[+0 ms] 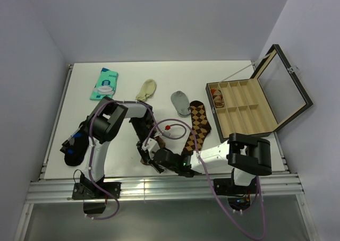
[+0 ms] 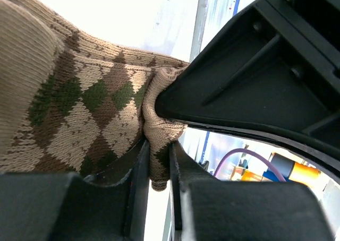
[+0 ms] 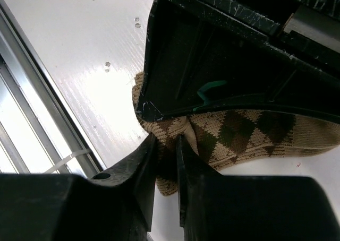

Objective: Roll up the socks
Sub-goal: Roll the sock at the center of the board.

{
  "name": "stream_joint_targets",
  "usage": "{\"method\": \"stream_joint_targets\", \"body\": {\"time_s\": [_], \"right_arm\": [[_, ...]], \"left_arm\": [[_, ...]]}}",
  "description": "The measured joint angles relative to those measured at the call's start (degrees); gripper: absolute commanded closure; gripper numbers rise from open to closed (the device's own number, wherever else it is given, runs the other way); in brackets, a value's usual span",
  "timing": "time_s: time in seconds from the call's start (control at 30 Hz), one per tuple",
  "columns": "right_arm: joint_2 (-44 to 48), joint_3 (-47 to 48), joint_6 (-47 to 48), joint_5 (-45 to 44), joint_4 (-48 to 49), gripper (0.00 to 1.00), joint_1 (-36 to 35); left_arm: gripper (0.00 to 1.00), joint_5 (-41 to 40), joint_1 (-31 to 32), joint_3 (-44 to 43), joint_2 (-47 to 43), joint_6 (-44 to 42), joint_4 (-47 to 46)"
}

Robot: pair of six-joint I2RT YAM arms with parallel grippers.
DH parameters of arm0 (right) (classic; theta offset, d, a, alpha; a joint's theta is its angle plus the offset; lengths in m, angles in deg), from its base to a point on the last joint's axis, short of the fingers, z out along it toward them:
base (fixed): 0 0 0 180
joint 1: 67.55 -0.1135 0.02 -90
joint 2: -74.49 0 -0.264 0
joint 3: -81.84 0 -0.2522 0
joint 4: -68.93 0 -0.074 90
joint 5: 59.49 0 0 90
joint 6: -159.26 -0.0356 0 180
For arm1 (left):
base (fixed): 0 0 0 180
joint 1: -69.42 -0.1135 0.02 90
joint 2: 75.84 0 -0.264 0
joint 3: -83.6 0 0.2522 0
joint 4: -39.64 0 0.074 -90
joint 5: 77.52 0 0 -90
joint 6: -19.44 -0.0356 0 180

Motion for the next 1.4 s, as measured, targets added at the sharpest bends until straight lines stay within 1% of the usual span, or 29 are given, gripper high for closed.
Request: {"method": "stream_joint_targets", "body": {"time_s": [0.03, 0.07, 0.3, 0.57, 0.77, 0.9, 0.97, 1.03, 1.13, 1.2, 1.3, 1.33, 1.4], "right_arm": [[0.0, 0.0, -0.02, 0.0, 0.0, 0.82, -0.02], [0.0, 0.0, -0.11, 0.0, -0.02, 0.83, -0.04], [0.02, 0.11, -1.97, 0.72, -0.15, 0.84, 0.28], [0.72, 0.11, -5.07, 5.29, -1.09, 0.84, 2.38], [2.4, -0.63, -8.13, 13.7, -2.86, 0.84, 6.19], [3.5, -1.4, -10.69, 22.45, -4.39, 0.84, 11.1], [3.5, -1.4, -12.28, 26.64, -5.42, 0.84, 13.81], [3.39, -1.38, -13.64, 30.42, -6.23, 0.83, 16.26], [2.29, -1.18, -15.63, 36.76, -7.04, 0.83, 19.76], [0.87, -0.2, -16.65, 40.87, -7.8, 0.83, 21.38], [-1.25, 1.84, -17.44, 44.96, -9.84, 0.83, 23.47], [-2.05, 2.67, -17.66, 46.25, -10.62, 0.83, 23.98], [-3.65, 4.22, -18.16, 48.81, -11.85, 0.82, 24.94]], "left_arm": [[0.76, -0.02, 0.0, 0.02, -0.09, 0.15, -0.17], [0.73, -0.07, 0.0, 0.15, -0.37, 0.33, -0.46], [0.71, -1.14, -0.61, 2.67, -7.13, 3.56, -6.27], [0.71, -1.97, -5.2, 5.99, -17.86, 8.66, -16.72], [0.71, -4.98, -9.01, 12.55, -26.6, 13.62, -25.83], [0.7, -5.64, -12.81, 14.08, -31.85, 16.61, -30.14], [0.67, -6.51, -14.69, 15.3, -35.36, 17.51, -33.05], [0.62, -8.09, -15.65, 17.94, -40.85, 17.86, -36.85], [0.61, -9.9, -14.64, 21.4, -47.36, 17.2, -39.19], [0.63, -12.11, -12.61, 22.67, -48.87, 16.37, -40.65], [0.61, -17.35, -6.8, 26.47, -49.33, 15.45, -45.2], [0.57, -19.15, -4.55, 28.74, -49.99, 15.15, -47.01], [0.55, -22.32, 0.15, 34.14, -52.74, 14.36, -50.03]]}}
